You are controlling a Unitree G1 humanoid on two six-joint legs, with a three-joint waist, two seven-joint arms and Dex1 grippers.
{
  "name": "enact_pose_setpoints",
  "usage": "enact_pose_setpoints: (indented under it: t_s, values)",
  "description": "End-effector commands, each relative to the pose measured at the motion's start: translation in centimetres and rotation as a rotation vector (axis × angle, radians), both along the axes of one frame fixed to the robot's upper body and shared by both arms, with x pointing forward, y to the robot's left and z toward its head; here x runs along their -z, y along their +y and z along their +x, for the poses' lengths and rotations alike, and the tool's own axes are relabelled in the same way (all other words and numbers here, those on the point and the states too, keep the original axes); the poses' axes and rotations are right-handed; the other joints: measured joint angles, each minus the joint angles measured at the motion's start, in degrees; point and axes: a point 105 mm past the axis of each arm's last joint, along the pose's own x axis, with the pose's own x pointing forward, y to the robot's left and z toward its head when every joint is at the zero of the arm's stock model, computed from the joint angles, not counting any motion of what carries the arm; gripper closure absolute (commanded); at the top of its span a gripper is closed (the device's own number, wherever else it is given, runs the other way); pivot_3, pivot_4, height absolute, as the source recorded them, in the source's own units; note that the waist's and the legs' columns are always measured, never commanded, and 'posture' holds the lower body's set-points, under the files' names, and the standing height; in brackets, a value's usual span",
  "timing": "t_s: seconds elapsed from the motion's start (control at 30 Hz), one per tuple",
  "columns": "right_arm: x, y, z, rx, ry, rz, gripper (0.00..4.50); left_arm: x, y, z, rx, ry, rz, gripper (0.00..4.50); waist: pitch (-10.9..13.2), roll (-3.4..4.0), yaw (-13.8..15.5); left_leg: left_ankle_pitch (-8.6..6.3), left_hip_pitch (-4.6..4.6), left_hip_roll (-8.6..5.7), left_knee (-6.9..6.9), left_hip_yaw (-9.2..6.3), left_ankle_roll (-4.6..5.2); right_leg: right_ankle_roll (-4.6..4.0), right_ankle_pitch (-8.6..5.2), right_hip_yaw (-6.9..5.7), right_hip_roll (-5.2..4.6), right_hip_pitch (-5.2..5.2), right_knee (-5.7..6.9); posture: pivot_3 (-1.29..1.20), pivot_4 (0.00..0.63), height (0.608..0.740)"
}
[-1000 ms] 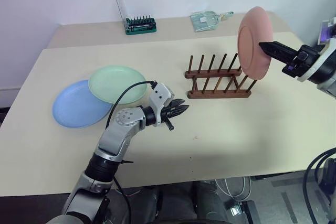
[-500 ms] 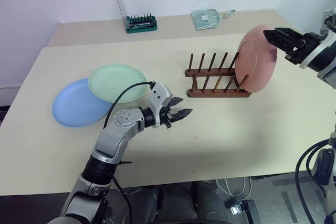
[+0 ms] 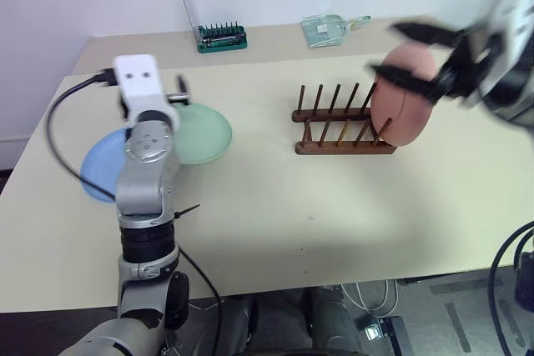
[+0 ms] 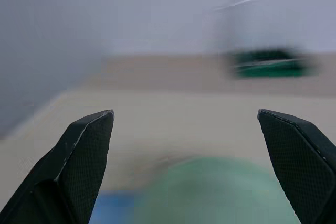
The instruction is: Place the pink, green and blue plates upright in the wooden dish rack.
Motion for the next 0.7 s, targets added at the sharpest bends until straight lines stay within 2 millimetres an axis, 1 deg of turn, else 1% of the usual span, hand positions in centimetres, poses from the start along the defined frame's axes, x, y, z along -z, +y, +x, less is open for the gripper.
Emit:
enact_pose_setpoints:
  t_s: [0.03,0.1,0.17,0.3,0.37,0.4,0.43,0.5,0.63,0.67,0.7]
  values:
    - [1.1,1.9,-1.0,-0.078,0.022,0.0,1.43,-0.2,0.4,-1.0,-0.041,0.024,-0.07,0.01,0.0,-0.03,1.1,0.0,0.0,-0.01,0.03,-0.01,0.0,0.0,0.0,-0.01,0.0,0.01,0.0,0.0,0.15,0.738]
    - [2.2,2.5,-1.2,-0.098,0.054,0.002,1.43,0.8,0.0,-1.0,-0.015,0.071,-0.107,0.01,0.0,-0.1,1.6,0.0,-0.01,-0.05,0.06,-0.04,0.0,0.0,0.0,-0.02,-0.02,0.03,0.0,0.0,0.15,0.738]
    - [3.3,3.1,-1.4,-0.113,0.084,0.004,1.43,2.6,-0.6,-1.0,0.039,0.146,-0.164,0.01,0.0,-0.17,1.7,0.01,-0.01,-0.05,0.06,-0.06,-0.01,0.0,0.0,-0.05,-0.03,0.03,0.0,0.0,0.15,0.738]
    - [4.0,3.4,-1.6,-0.113,0.111,0.014,1.43,5.2,-0.5,-1.2,0.043,0.235,-0.264,0.01,0.0,-0.2,1.1,0.01,0.01,-0.04,0.04,-0.06,-0.03,0.0,0.0,-0.05,-0.02,0.02,0.03,0.0,0.15,0.738]
    - [4.6,3.4,-1.8,-0.105,0.124,0.006,1.43,6.5,-0.5,-0.8,0.074,0.266,-0.332,0.52,0.0,-0.2,0.9,0.03,0.05,-0.01,-0.01,-0.05,-0.06,-0.01,0.0,-0.05,0.0,0.0,0.04,0.0,0.15,0.738]
    - [4.9,3.4,-1.9,-0.099,0.126,0.001,1.43,6.9,-0.1,-0.9,0.056,0.269,-0.345,0.84,0.0,-0.2,1.0,0.04,0.06,0.01,-0.03,-0.05,-0.08,-0.01,-0.01,-0.05,0.02,0.0,0.05,0.0,0.15,0.738]
    - [5.0,3.4,-2.0,-0.095,0.127,-0.002,1.43,7.1,0.2,-0.9,0.04,0.268,-0.352,1.3,0.0,-0.2,1.0,0.04,0.06,0.01,-0.03,-0.05,-0.09,-0.02,-0.01,-0.05,0.02,-0.01,0.06,0.0,0.15,0.738]
    - [5.2,3.3,-2.1,-0.087,0.128,-0.003,1.43,7.4,0.4,-0.9,0.03,0.268,-0.396,2.36,0.0,-0.23,1.1,0.04,0.04,0.0,-0.01,-0.05,-0.09,-0.01,0.0,-0.05,0.02,0.0,0.04,0.0,0.15,0.738]
    - [5.3,3.2,-2.0,-0.061,0.118,-0.003,1.43,6.7,-0.2,-0.4,0.089,0.236,-0.377,4.42,0.0,-0.25,1.2,0.04,0.04,0.0,-0.01,-0.06,-0.09,-0.01,0.0,-0.05,0.02,0.01,0.05,0.0,0.15,0.738]
    - [5.2,3.2,-2.0,-0.058,0.117,-0.001,1.43,6.4,-0.4,-0.2,0.108,0.223,-0.378,4.47,0.0,-0.28,1.2,0.04,0.04,0.0,0.0,-0.06,-0.09,-0.01,0.0,-0.05,0.01,0.02,0.05,0.0,0.15,0.738]
    - [5.1,3.2,-1.9,-0.055,0.121,0.003,1.43,5.7,-0.8,0.0,0.139,0.182,-0.38,4.47,0.0,-0.29,1.2,0.04,0.06,0.0,0.0,-0.06,-0.09,-0.01,0.0,-0.05,0.01,0.04,0.05,0.0,0.15,0.738]
